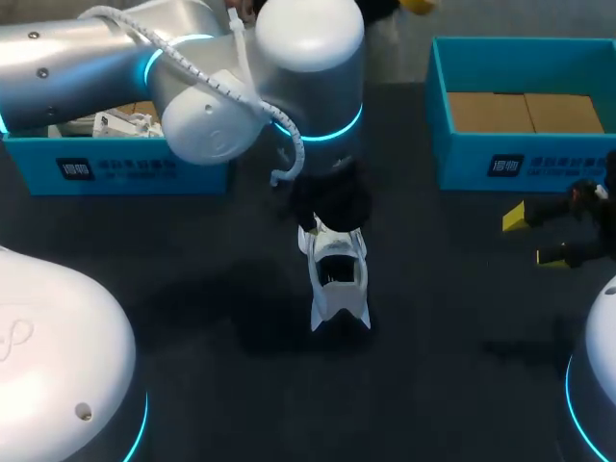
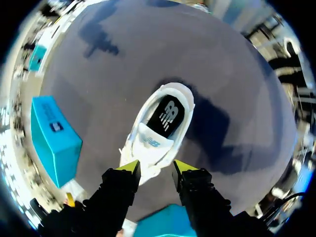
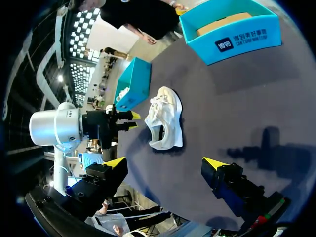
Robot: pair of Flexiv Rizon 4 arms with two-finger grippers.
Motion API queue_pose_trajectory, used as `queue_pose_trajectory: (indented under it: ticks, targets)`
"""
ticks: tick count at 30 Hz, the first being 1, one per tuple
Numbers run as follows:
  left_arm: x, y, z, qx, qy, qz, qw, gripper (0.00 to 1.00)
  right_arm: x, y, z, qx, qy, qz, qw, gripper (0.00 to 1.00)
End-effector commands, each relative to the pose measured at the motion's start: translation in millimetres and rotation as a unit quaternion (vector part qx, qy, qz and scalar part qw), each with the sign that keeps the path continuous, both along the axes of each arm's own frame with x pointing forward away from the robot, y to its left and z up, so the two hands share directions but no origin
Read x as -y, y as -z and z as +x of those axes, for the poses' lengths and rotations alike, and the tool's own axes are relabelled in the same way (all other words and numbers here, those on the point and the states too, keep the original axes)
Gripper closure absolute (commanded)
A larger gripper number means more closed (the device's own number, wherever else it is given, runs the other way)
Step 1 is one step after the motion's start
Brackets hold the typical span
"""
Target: Take the shoe out of the shoebox, open the shoe tongue, remove and reinsert the insole, then place the shoe into the shoebox
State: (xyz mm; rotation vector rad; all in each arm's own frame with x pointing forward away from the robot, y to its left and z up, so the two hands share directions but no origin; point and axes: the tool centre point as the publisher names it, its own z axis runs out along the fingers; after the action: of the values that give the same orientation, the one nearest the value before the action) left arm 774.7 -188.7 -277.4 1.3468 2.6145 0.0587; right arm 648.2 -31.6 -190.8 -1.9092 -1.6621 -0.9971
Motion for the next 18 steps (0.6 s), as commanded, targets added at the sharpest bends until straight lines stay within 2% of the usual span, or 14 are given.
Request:
queue_pose_trajectory:
  ticks: [1,4,5,6,10,11,12,15,16,18]
  targets:
    - [-13.6,-10.9,-14.8,-0.003,-0.064,-0.026,0.998,0.55,0.8,-2.7,-11.8,0.055,0.063,-0.004,0.997,0.00]
    - [-22.2,-14.6,-23.9,-0.006,-0.126,-0.028,0.992,0.50,0.8,-2.7,-11.8,0.055,0.063,-0.004,0.997,0.00]
    - [-24.4,-15.3,-27.5,-0.004,-0.145,-0.035,0.989,0.29,0.8,-2.7,-11.8,0.055,0.063,-0.004,0.997,0.00]
    - [-25.3,-16.0,-31.3,-0.018,-0.160,-0.040,0.986,0.01,0.8,-2.7,-11.8,0.055,0.063,-0.004,0.997,0.00]
    - [-21.7,-18.6,-47.0,-0.046,-0.166,-0.057,0.983,0.00,0.8,-2.7,-11.8,0.055,0.063,-0.004,0.997,0.00]
    - [-19.6,-20.9,-50.7,-0.065,-0.155,-0.069,0.983,0.00,0.8,-2.7,-11.8,0.055,0.063,-0.004,0.997,0.00]
    - [-16.3,-23.7,-54.6,-0.100,-0.141,-0.103,0.980,0.00,0.8,-2.7,-11.8,0.055,0.063,-0.004,0.997,0.00]
    - [-4.2,-48.8,-66.2,-0.132,-0.033,-0.128,0.982,0.00,0.8,-2.7,-11.8,0.055,0.063,-0.004,0.997,0.00]
    - [-5.9,-60.8,-67.8,-0.136,-0.017,-0.126,0.982,0.00,0.8,-2.7,-11.8,0.055,0.063,-0.004,0.997,0.00]
    - [-13.4,-76.7,-69.9,-0.155,0.001,-0.074,0.985,0.00,0.8,-2.7,-11.8,0.055,0.063,-0.004,0.997,0.00]
